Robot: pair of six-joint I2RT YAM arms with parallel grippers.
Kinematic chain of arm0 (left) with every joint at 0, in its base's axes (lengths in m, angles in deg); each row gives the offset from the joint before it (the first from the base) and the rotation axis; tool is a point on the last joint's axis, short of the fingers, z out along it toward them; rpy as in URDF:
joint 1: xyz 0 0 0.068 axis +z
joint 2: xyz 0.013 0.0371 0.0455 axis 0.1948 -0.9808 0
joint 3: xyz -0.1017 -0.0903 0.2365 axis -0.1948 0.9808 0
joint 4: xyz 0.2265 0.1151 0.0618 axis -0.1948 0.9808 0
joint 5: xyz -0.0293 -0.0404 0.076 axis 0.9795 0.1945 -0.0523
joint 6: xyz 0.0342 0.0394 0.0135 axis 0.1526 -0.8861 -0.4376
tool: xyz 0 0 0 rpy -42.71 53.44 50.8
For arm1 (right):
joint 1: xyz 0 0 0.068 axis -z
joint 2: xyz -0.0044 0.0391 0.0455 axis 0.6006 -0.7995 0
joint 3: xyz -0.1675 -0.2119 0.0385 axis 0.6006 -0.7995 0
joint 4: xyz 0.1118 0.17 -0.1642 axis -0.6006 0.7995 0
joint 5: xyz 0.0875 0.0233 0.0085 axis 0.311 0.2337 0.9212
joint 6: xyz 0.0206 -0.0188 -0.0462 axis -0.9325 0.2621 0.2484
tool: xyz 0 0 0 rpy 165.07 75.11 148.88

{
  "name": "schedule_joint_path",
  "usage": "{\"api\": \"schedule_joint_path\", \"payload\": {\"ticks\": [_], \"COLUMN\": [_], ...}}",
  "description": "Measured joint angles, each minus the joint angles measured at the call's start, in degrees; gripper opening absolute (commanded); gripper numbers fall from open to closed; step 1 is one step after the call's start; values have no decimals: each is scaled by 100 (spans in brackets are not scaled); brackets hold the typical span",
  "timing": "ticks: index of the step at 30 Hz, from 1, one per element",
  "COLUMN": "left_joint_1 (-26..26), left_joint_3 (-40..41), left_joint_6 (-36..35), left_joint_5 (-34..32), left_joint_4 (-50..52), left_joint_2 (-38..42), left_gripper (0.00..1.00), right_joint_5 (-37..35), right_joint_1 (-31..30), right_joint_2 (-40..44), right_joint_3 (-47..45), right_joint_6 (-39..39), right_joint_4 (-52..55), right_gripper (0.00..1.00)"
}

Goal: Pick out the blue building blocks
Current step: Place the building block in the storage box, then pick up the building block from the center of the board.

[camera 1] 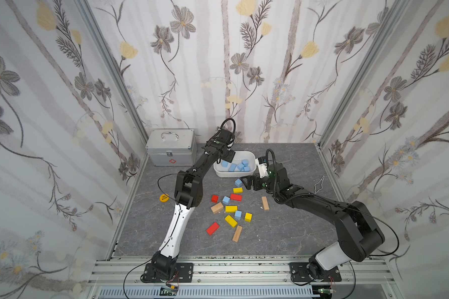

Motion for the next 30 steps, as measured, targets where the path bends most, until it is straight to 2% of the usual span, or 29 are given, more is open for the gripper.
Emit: {"api": "schedule_joint_path", "payload": {"ticks": [5,9,20,30], "left_joint_1": [-22,-79,-267,-577], "left_joint_3": [339,968,3683,5366], "left_joint_6": [153,203,227,201], "left_joint_5": [118,175,361,741], "left_joint_4": [-20,-68,-601,-815], "left_joint_2": [542,1143,3289,4411], "left_gripper": [67,69,69,70], "right_joint_5": [-199,-396,-754,-938], "right_joint_1": [-146,-433,-894,-1104], "right_joint_2": [214,350,1196,2262], "right_joint_3": [-57,-105,-798,-1875], "right_joint_6": [109,267,214,-232], "right_joint_4": [66,214,232,219], "right_gripper": [100,100,100,100]}}
